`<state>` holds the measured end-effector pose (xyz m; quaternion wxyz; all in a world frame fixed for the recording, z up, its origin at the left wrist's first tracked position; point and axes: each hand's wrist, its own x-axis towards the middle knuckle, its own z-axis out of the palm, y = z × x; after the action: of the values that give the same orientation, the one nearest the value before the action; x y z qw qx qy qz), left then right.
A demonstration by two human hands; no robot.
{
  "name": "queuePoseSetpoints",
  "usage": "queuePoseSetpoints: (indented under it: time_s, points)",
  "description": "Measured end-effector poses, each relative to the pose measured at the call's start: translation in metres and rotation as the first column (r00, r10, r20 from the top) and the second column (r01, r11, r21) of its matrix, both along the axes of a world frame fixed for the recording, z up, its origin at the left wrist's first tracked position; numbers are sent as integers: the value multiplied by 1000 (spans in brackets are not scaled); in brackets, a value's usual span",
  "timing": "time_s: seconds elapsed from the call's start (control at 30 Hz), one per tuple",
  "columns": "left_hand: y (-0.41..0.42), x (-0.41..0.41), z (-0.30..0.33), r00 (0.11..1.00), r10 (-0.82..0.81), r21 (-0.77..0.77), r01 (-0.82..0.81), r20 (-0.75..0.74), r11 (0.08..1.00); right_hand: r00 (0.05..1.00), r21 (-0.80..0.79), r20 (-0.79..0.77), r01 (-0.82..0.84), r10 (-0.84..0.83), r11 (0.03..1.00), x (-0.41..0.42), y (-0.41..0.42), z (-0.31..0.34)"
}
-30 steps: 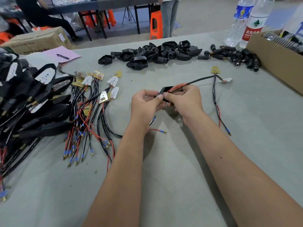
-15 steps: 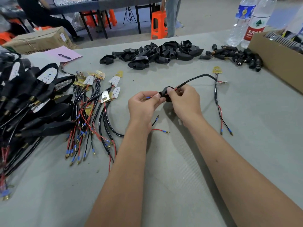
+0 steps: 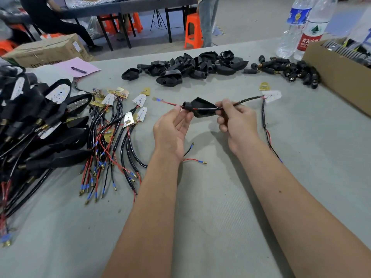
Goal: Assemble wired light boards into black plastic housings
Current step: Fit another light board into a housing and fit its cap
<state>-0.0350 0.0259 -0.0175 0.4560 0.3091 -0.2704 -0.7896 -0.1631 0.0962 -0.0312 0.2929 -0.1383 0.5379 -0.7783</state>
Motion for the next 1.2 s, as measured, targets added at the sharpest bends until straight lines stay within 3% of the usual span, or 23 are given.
queuePoseSetpoints:
  time_s: [0.07,0.17,0.27,0.43,0.57,0.63,0.9,1.03,1.2]
  points:
    - [-1,0,-1,999,-24,-48,25,34,999,996,36,-93,-14,17,999,3,-2,-2]
    - [2,-4,-6,975,-27,-186,69,221,980,965,119,-246,-66,93,991,8,-2,-4]
    - [4,-9,-10,960,42,-235,26,277,972,952,135,-286,-76,112,988,9,-2,-6]
    - [0,-5,-10,960,150,-189,-105,238,976,987,171,-116,129,-110,977,1,-6,-3]
    - [-8,2,-10,957,164,-175,-124,241,977,973,32,143,179,-182,983,-7,-2,2]
    - [-8,3,-9,956,161,-178,-119,245,977,966,-28,197,174,-165,984,-9,0,3]
    - [2,-5,-6,977,111,-177,-79,181,981,999,76,-52,6,-2,997,-2,0,1]
    - [9,-10,-5,986,65,-148,-42,153,988,996,38,-64,-67,69,997,0,2,0]
    - [8,-11,-7,978,134,-156,-109,159,982,971,152,-205,-96,126,984,0,3,-1]
